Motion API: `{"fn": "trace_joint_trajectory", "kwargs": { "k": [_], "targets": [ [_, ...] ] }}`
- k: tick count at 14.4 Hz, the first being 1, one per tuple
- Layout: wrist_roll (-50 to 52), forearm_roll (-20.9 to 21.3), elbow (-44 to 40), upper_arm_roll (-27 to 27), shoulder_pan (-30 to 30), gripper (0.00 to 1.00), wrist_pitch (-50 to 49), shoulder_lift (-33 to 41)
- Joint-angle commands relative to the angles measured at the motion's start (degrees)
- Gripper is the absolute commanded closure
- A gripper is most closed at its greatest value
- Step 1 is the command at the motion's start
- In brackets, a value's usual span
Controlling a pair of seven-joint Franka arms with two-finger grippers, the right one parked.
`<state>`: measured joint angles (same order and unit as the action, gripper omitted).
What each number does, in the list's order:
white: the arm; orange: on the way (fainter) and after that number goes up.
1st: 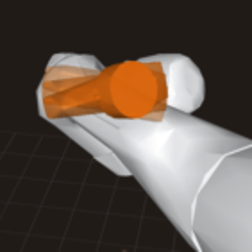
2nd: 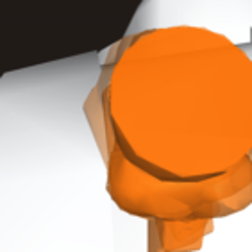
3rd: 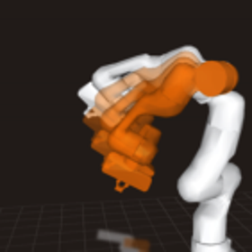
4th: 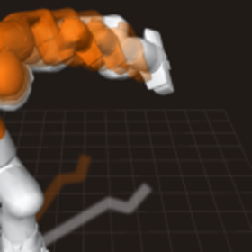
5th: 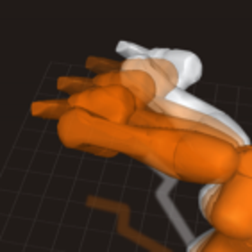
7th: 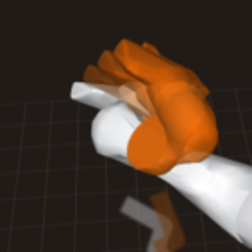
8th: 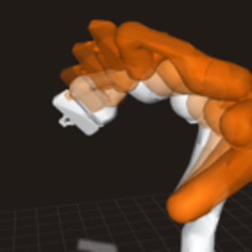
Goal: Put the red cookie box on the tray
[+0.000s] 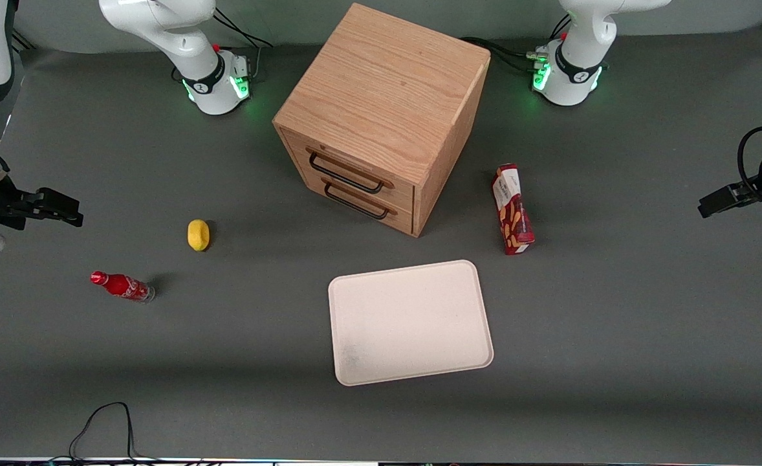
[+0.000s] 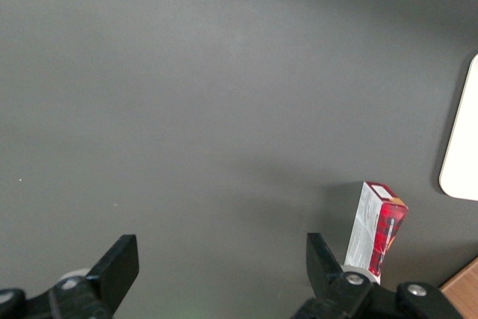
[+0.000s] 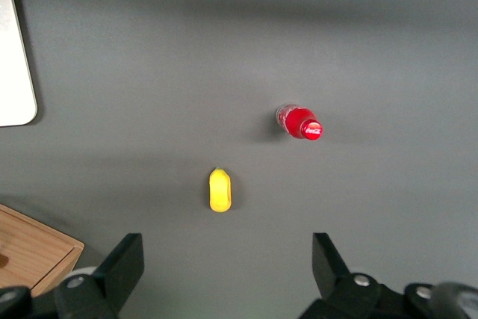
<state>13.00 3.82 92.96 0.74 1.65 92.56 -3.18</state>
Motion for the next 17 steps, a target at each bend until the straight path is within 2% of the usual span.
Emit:
{"fn": "trace_joint_trajectory", "kwargs": {
  "k": [1, 7, 17],
  "targets": [
    [-0.87, 0.57, -2.08, -1.09, 0.29, 0.00, -2.73, -0.60],
    [-0.87, 0.57, -2.43, -1.26, 0.90, 0.00, -3.18, -0.43],
    [-0.52, -0.21, -5.24, -1.88, 0.46, 0.00, -9.33, 0.36]
  ]
}}
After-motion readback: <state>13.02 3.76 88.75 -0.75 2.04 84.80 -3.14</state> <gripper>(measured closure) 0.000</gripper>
